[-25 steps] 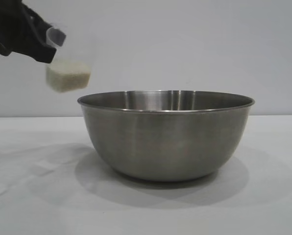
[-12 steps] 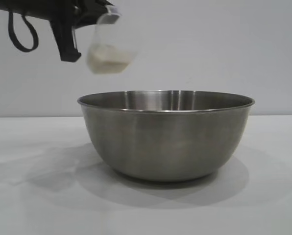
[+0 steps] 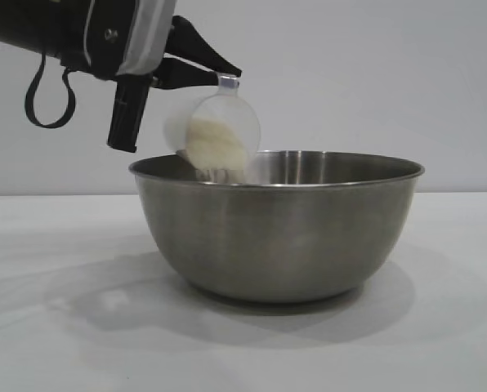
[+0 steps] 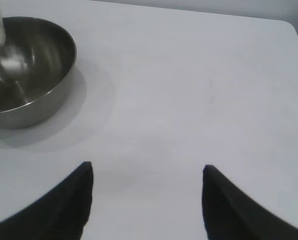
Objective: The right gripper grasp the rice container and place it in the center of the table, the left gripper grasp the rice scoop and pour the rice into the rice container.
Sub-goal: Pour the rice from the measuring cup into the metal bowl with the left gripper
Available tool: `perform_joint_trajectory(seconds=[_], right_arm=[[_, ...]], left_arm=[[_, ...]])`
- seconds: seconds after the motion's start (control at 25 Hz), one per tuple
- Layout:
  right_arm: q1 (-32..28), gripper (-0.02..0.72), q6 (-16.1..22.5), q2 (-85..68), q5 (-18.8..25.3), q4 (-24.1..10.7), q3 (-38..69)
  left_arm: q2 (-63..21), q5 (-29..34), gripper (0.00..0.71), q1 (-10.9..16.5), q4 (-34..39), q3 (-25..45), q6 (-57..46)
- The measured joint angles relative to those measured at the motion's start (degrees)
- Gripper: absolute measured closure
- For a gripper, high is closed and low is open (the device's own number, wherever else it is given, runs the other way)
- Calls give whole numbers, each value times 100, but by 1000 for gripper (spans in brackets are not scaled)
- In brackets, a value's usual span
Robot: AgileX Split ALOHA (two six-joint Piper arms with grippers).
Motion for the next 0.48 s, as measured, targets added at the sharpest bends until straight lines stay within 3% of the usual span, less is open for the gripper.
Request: perform_joint_trajectory(seconds=[0.36,0.48], right_arm=[[0,302,0,0,0,0,0],[0,302,0,0,0,0,0]], left_arm=[[13,211,710,-395,767,-622,570],[13,396,710,-416,1058,-780,678]])
